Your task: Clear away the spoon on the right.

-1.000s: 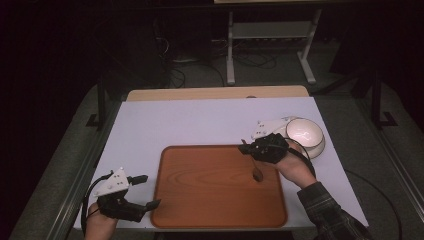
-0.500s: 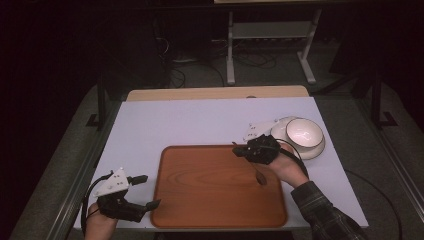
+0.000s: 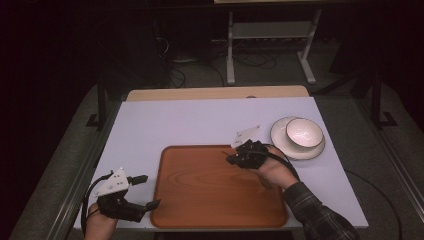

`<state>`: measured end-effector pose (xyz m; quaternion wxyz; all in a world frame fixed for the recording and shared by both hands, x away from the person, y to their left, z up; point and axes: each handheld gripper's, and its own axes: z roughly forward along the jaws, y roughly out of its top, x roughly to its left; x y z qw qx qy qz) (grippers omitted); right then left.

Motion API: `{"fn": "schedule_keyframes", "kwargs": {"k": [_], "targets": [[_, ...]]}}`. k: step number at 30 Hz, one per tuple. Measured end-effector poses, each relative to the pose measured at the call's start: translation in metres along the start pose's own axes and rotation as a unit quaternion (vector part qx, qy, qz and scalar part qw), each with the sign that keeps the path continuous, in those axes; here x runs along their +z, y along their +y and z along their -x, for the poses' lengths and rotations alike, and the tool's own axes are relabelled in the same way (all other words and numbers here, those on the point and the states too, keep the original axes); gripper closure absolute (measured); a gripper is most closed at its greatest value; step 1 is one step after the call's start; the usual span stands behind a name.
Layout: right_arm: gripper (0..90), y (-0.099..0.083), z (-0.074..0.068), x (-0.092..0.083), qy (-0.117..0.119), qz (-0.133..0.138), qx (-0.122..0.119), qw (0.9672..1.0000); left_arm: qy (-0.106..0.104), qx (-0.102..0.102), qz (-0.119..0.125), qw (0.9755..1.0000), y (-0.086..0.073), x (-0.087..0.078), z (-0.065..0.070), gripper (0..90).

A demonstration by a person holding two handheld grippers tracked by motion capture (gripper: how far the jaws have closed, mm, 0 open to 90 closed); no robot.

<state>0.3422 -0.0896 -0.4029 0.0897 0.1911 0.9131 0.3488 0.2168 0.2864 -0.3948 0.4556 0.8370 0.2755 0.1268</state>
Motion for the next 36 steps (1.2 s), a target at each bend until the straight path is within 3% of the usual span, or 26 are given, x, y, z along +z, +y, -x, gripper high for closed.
{"fn": "schedule_keyframes", "kwargs": {"k": [9,16,25,29,30,31,36], "targets": [[87.1,-0.003,-0.001,0.020,0.010,-0.034,-0.005,0.9994,0.000,0.000,0.000,1.0000,0.000,0.000,0.000,13.0],[79.8,-0.006,-0.003,0.031,0.006,-0.057,-0.011,0.9983,-0.001,0.000,0.001,1.0000,0.000,0.000,0.000,13.0],[75.6,-0.008,-0.001,0.030,0.007,-0.054,-0.008,0.9985,-0.001,0.000,0.002,1.0000,0.000,0.000,0.000,13.0],[59.8,-0.008,0.000,0.027,0.012,-0.040,0.002,0.9991,-0.001,0.000,0.001,1.0000,0.000,0.000,0.000,13.0],[59.8,-0.008,0.000,0.027,0.012,-0.040,0.002,0.9991,-0.001,0.000,0.001,1.0000,0.000,0.000,0.000,13.0],[52.2,-0.008,0.001,0.026,0.017,-0.035,0.012,0.9992,0.000,0.000,0.002,1.0000,0.000,0.000,0.000,13.0],[38.5,-0.011,0.004,0.020,0.021,-0.014,0.032,0.9992,0.000,0.000,0.002,1.0000,0.000,0.000,0.000,13.0]]}}
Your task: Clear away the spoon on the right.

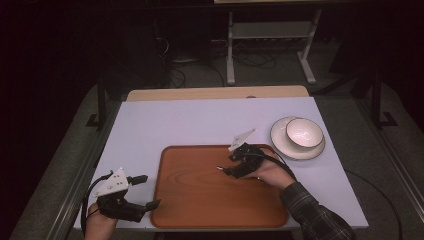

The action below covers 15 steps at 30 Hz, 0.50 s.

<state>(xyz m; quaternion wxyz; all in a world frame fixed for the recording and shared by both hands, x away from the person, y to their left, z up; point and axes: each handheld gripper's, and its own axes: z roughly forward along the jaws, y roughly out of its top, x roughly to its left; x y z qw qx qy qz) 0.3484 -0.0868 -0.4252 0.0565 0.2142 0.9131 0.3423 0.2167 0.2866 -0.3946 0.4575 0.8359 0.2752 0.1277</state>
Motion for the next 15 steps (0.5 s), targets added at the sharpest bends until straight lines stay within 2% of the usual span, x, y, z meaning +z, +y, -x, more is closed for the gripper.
{"fn": "schedule_keyframes", "kwargs": {"k": [2,3,6,10,11,15], "targets": [[36.1,-0.001,0.000,-0.002,-0.003,0.006,0.004,1.0000,0.000,0.000,0.000,1.0000,0.000,0.000,0.000,13.0],[30.0,-0.003,0.001,-0.007,-0.002,0.020,0.016,0.9997,0.000,0.000,-0.001,1.0000,0.000,0.000,0.000,13.0],[22.5,-0.007,0.002,-0.017,-0.004,0.043,0.027,0.9987,0.000,0.000,0.000,1.0000,0.000,-0.001,-0.001,13.0],[17.9,-0.012,0.002,-0.027,-0.013,0.064,0.032,0.9974,0.000,0.001,0.000,1.0000,0.000,-0.001,0.000,13.0],[15.8,-0.017,0.003,-0.035,-0.020,0.079,0.036,0.9960,0.000,0.001,0.000,1.0000,0.000,0.000,0.000,13.0],[13.7,-0.024,0.004,-0.047,-0.032,0.098,0.039,0.9939,0.000,0.001,-0.001,1.0000,0.000,0.000,0.000,13.0]]}}
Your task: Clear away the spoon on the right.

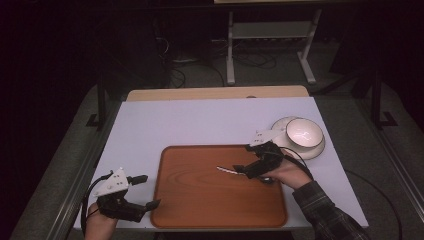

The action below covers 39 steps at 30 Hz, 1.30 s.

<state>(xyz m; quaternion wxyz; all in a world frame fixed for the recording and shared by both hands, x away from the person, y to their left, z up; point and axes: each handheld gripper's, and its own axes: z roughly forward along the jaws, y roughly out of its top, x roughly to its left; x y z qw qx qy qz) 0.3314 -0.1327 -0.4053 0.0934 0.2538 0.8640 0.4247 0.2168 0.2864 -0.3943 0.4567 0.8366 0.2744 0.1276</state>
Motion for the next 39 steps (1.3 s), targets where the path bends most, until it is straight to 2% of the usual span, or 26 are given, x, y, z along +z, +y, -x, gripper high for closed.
{"fn": "schedule_keyframes", "kwargs": {"k": [5,7,11,14,17,18,32,39], "targets": [[13.1,-0.004,-0.001,-0.014,-0.012,0.018,-0.002,0.9998,0.000,-0.001,0.002,1.0000,0.000,0.000,-0.001,13.0],[12.9,-0.009,-0.002,-0.026,-0.019,0.029,-0.004,0.9994,0.000,0.000,0.002,1.0000,0.000,-0.001,0.000,13.0],[12.6,-0.014,-0.003,-0.037,-0.028,0.040,0.001,0.9988,0.000,0.000,0.002,1.0000,0.000,0.000,0.000,13.0],[12.5,-0.023,-0.003,-0.052,-0.037,0.059,0.007,0.9976,0.000,0.000,0.001,1.0000,0.000,0.000,0.000,13.0],[12.1,-0.027,-0.003,-0.058,-0.041,0.066,0.009,0.9969,0.000,0.000,0.001,1.0000,0.000,0.000,0.000,13.0],[11.2,-0.032,-0.003,-0.064,-0.045,0.071,0.016,0.9964,0.001,-0.001,0.001,1.0000,0.000,0.000,0.000,13.0],[6.3,-0.069,-0.006,-0.096,-0.067,0.078,0.026,0.9943,0.000,-0.002,0.001,1.0000,0.000,0.000,0.000,13.0],[5.3,-0.074,-0.006,-0.103,-0.072,0.085,0.030,0.9933,0.000,0.000,0.000,1.0000,0.000,0.001,0.000,13.0]]}}
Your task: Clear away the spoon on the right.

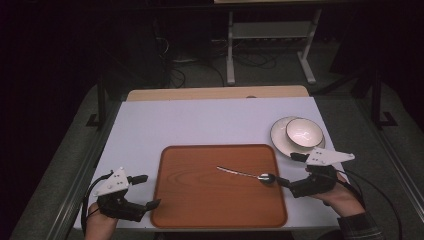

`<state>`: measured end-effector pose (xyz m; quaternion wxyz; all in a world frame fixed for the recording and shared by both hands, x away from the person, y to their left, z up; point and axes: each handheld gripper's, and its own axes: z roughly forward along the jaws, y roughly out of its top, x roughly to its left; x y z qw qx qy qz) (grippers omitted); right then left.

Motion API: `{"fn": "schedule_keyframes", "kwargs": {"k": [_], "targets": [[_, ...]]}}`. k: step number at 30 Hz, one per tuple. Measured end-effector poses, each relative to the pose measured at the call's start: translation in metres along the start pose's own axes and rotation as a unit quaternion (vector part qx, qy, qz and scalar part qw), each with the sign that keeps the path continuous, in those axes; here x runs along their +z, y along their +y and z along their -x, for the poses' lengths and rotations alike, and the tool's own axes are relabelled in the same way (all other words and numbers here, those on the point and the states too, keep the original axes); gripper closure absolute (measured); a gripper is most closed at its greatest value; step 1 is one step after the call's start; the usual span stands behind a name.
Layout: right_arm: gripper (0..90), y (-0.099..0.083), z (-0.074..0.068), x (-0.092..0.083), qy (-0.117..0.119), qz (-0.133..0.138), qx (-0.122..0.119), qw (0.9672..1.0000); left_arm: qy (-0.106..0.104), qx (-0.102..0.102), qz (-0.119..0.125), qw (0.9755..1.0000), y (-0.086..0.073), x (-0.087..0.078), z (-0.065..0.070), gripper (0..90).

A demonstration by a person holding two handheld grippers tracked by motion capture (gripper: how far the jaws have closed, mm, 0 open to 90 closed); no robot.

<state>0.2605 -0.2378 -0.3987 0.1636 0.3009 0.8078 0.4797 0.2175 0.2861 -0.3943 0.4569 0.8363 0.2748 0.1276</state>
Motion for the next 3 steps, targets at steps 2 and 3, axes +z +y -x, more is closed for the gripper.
{"fn": "schedule_keyframes", "kwargs": {"k": [2,3], "targets": [[4.9,0.0015,-0.0003,-0.0017,-0.001,0.007,0.001,1.0000,0.000,0.000,0.000,1.0000,0.0001,0.0002,-0.0002,13.0],[4.8,0.0023,-0.0010,-0.0018,0.000,0.009,-0.001,1.0000,0.000,0.000,0.000,1.0000,0.0001,0.0002,-0.0002,13.0]]}}
